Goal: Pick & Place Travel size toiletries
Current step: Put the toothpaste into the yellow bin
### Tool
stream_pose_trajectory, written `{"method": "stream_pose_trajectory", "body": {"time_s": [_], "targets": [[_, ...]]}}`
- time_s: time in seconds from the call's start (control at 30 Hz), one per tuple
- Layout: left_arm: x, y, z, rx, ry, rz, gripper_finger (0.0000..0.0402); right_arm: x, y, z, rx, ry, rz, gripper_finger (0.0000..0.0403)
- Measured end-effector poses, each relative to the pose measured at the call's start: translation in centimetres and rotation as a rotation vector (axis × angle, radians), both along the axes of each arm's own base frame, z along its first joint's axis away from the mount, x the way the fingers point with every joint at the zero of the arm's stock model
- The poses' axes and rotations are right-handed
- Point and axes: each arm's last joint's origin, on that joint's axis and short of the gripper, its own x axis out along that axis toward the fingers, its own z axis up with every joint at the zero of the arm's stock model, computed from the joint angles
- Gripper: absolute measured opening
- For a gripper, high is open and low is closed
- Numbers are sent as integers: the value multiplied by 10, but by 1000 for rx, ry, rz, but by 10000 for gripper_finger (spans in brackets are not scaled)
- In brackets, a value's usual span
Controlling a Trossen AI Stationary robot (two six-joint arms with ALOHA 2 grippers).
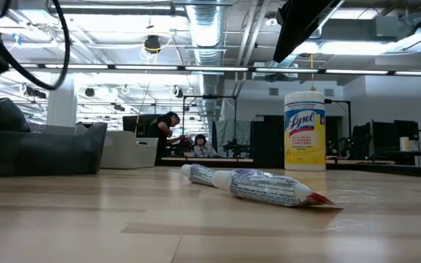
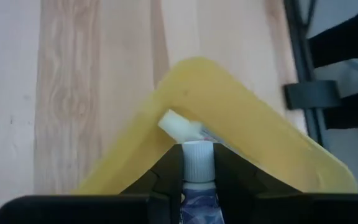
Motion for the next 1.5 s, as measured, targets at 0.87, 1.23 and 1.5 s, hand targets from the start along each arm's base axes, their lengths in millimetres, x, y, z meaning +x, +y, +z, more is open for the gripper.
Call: {"method": "stream_pose_trajectory", "body": {"time_s": [0.87, 1.23, 1.5], "targets": [[20, 14, 42, -304, -86, 60, 232, -8, 6, 8, 45, -7, 5, 270], [50, 103, 115, 134, -611, 179, 229, -43, 14, 57, 52, -212, 91, 270], [97, 158, 89, 127, -542, 71, 257, -120, -14, 125, 36, -491, 147, 270]]}}
